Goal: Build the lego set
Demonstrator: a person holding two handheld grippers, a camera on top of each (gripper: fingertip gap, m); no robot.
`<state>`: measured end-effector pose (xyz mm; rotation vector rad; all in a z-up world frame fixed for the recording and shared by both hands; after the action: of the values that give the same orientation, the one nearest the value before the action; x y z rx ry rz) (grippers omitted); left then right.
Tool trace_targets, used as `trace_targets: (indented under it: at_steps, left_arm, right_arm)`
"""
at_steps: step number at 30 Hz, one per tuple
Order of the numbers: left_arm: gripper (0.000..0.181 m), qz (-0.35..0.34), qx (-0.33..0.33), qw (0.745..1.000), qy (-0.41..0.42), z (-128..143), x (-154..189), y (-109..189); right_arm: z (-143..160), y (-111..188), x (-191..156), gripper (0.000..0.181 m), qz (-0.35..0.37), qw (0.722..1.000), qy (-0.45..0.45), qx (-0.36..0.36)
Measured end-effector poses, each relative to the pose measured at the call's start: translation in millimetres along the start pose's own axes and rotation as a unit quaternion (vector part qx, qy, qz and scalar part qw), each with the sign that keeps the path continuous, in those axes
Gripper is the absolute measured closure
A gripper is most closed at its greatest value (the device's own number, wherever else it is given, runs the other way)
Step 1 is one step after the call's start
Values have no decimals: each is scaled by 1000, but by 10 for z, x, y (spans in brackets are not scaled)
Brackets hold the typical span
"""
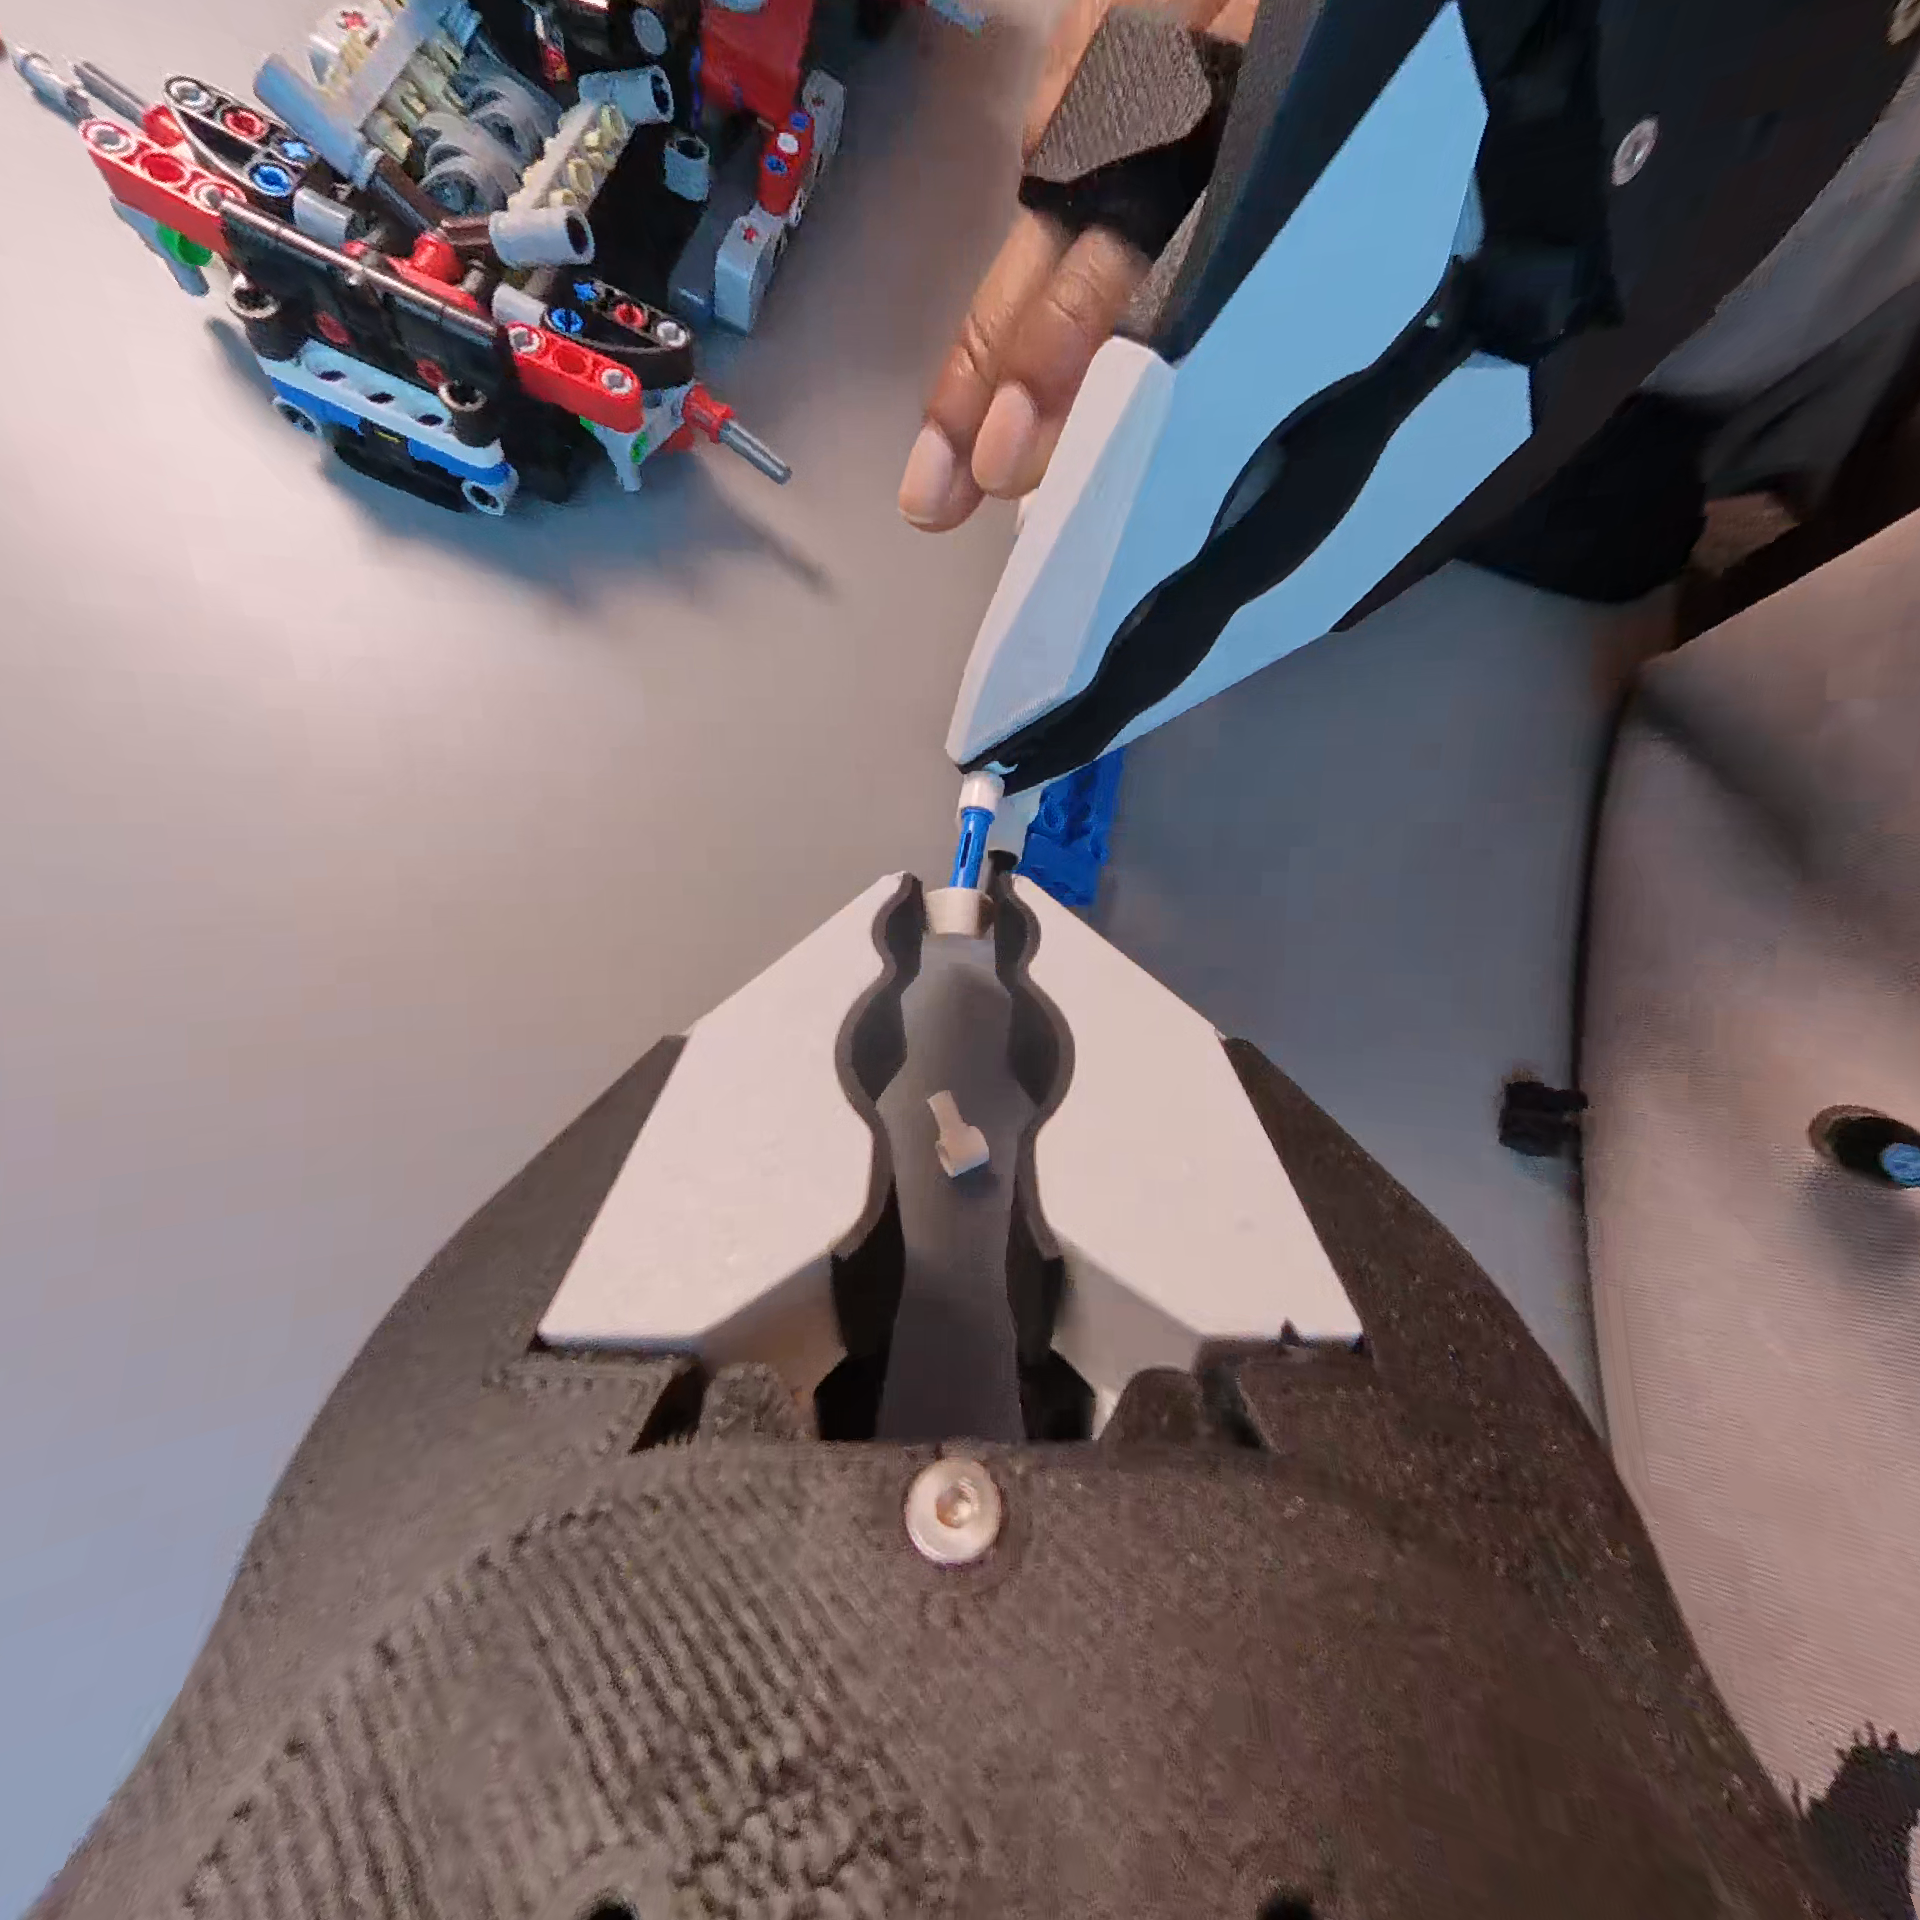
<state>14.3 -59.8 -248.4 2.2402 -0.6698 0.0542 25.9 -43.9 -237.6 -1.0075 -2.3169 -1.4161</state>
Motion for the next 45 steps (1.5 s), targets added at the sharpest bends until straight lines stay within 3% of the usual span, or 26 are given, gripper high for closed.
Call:
trace_targets:
  at_steps: [5, 8, 15, 23, 30, 34, 38, 43, 45]
  left_arm:
    - [170, -79, -63, 991, -93, -1, -19, -2]
    - [179, -77, -61, 989, -115, -27, -3, -9]
    - [178, -59, 6, 995, -75, -51, -55, 76]
    - [165, -51, 87, 995, 0, -46, -245, 503]
    - [164, -36, 80, 996, 14, 286, -66, 748]
    - [163, -31, 74, 996, 48, 492, 38, 728]
    - [161, -24, 86, 994, 57, 508, 138, 692]
    - [162, -8, 84, 996, 36, 372, 158, 588]
    - [162, -9, 60, 998, 24, 346, 124, 471]
  right_arm:
    - [-38, -18, -2, 177, 3, 998, 48, -42]
    - [-34, -29, 16, 177, -6, 998, 42, -46]
    - [59, -9, 35, 176, -19, 999, -22, -22]
    - [235, 0, 40, 176, -41, 994, -99, 0]
    - [269, -38, -22, 175, -80, 985, -147, 31]
    - [205, -45, -32, 176, -97, 978, -175, 57]
    - [35, -27, -101, 177, -136, 962, -204, 118]
    - [-167, -110, -230, 176, -201, 965, -125, 116]
    - [-184, -172, -149, 160, -179, 977, -90, 76]
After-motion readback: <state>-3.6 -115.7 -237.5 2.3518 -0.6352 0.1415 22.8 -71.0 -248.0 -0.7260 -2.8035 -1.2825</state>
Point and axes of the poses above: each gripper's, where its closed fingertips meet, y back along the fingers, z out of its underside, x = y × z across the jaws, the point moved 1 cm from there along y, back along the fingers, and after that the axes turned 3 degrees about -z, right-handed, at the moved point
